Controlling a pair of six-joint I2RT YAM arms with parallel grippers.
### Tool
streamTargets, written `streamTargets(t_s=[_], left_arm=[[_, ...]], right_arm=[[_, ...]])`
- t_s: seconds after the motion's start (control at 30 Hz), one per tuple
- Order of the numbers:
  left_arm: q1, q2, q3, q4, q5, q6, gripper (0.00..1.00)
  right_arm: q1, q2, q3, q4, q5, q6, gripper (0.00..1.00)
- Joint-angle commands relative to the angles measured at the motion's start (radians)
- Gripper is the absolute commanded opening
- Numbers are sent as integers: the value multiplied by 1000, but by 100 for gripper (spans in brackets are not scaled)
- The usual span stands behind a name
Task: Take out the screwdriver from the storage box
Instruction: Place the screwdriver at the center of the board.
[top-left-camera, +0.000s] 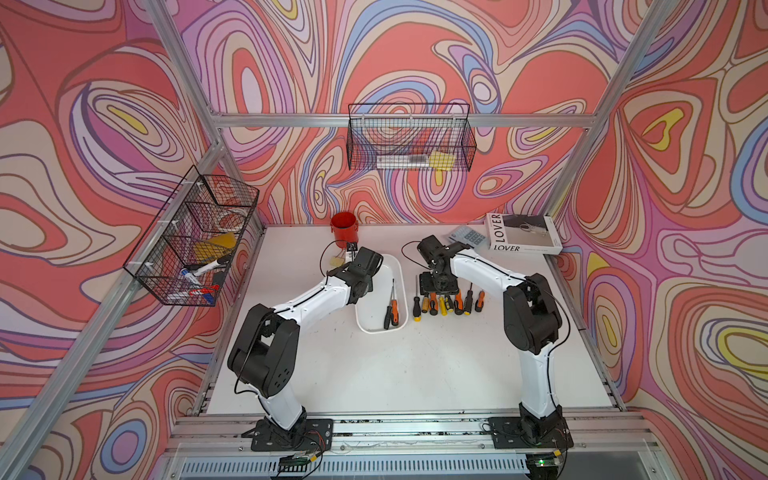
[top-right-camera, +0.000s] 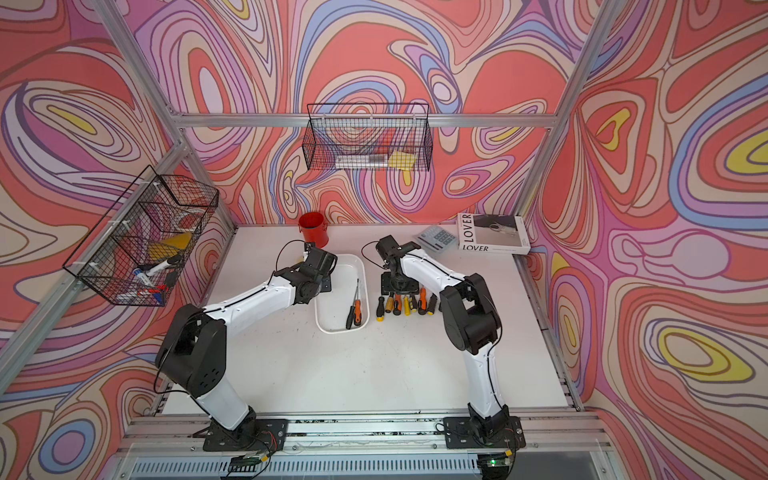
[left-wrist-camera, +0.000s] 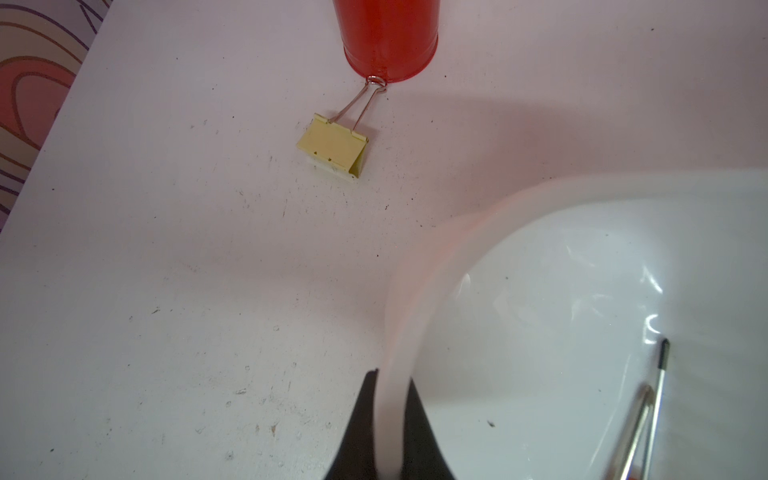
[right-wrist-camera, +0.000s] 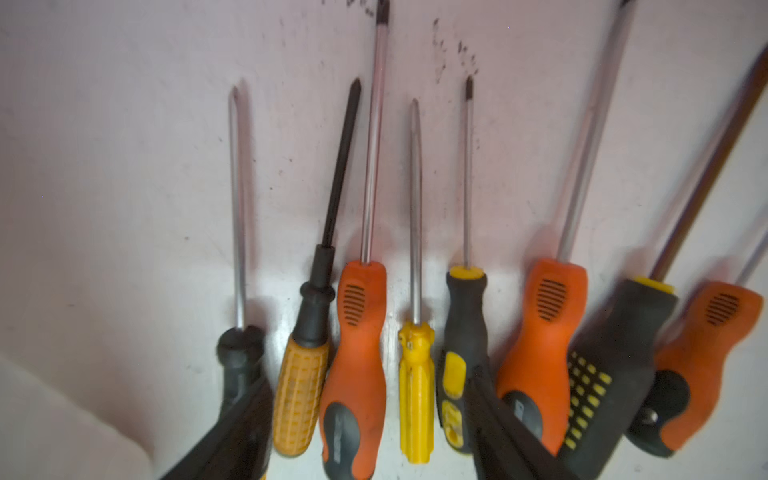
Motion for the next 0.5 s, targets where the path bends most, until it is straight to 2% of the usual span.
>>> streamTargets(t_s=[0.0,0.23,0.47], left_arm=[[5,-19,-6,-31,-28,3,0],[5,-16,-1,-33,-26,4,0],[6,-16,2,-35,-23,-6,0]], right_arm=[[2,-133,-26,66,-27,-1,79],[67,-239,-84,147,-165,23,80],[188,-238,-84,171,-230,41,80]])
